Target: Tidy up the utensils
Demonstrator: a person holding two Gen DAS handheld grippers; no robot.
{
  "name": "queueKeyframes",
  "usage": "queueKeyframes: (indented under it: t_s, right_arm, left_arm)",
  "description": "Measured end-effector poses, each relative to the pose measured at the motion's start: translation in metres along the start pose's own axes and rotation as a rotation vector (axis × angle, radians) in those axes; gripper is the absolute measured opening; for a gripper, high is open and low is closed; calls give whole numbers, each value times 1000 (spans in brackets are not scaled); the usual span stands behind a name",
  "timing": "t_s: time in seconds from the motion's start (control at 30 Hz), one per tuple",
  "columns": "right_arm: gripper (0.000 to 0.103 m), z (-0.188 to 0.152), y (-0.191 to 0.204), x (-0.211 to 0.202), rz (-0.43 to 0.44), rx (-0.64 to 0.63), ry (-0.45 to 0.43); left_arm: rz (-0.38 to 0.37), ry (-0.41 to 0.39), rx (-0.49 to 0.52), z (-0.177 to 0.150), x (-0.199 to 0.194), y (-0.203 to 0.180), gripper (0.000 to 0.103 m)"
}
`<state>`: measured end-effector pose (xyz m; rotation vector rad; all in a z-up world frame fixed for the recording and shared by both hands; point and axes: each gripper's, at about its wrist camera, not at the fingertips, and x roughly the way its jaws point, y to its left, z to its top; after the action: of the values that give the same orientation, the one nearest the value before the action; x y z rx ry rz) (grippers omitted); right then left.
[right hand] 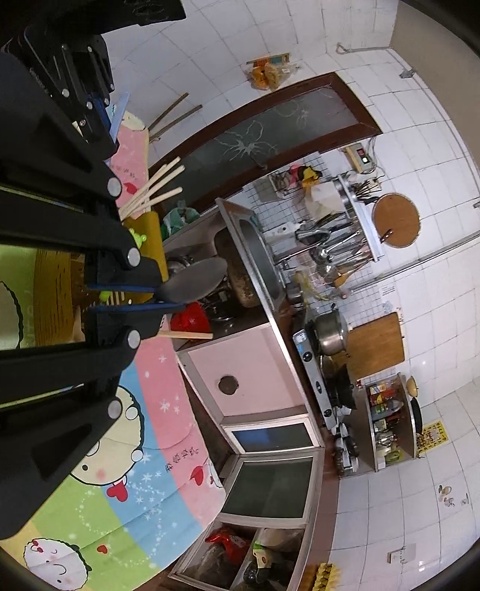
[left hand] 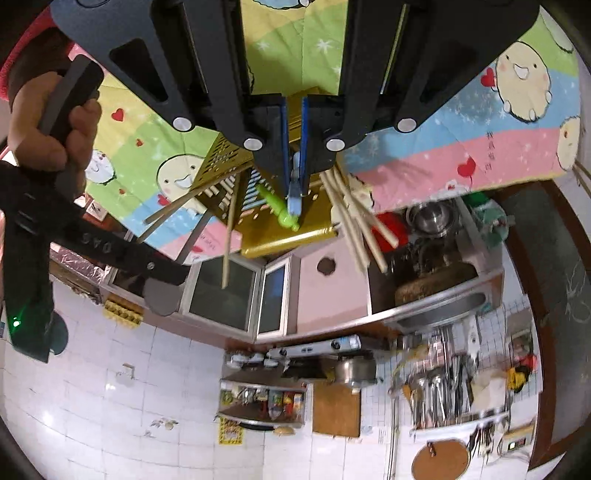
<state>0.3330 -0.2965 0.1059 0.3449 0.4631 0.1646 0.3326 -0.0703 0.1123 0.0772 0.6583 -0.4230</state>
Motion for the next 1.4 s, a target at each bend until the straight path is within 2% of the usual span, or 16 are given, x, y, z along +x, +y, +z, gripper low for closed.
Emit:
queueKeyframes:
  t_s: [0.03, 0.2, 0.23, 0.27, 0.3, 0.33, 0.37, 0.4, 0.57, 0.7, 0.87, 1.0, 1.2, 1.4]
  right_arm:
    - [8, -2, 0, 3, -5, -4, 13]
    - [8, -8, 1, 5, -62, -51, 40]
    - [16, -7, 1, 3, -60, -51, 44]
    - [32, -6, 2, -3, -66, -54, 36]
    - [42, -5, 2, -8, -77, -57, 22]
    - [55, -3, 4, -16, -85, -61, 0]
    - [56, -1, 5, -25, -79, -60, -12]
    - [56, 1, 6, -31, -71, -58, -18]
    - [75, 3, 19, -77, -59, -97, -93]
    - [86, -17, 31, -112, -65, -160, -151]
    - [97, -72, 35, -152, -103, -233, -221]
    - [98, -118, 37, -168, -136, -288, -233]
    - [99, -173, 28, -175, -188, -241, -203]
    - [99, -193, 27, -172, -191, -231, -203]
  left_arm:
    - [-1, 9, -8, -2, 3, 1, 3]
    - [19, 10, -45, -13, 9, 12, 6]
    - [23, 4, -56, -14, 6, 14, 7]
    - [26, -5, -67, -14, 1, 16, 12]
    - [31, -15, -73, -14, -4, 17, 26]
    - [43, -40, -82, -13, -14, 18, 37]
    - [61, -68, -86, -12, -23, 19, 57]
    - [92, -117, -85, -12, -38, 18, 71]
    - [154, -253, -71, -15, -90, 9, 96]
    - [211, -375, -69, -32, -131, -1, 98]
    - [247, -389, -115, -74, -146, -9, 98]
    - [276, -407, -118, -117, -148, -15, 98]
    - [292, -394, -117, -169, -138, -24, 98]
    - [336, -408, -56, -201, -125, -32, 98]
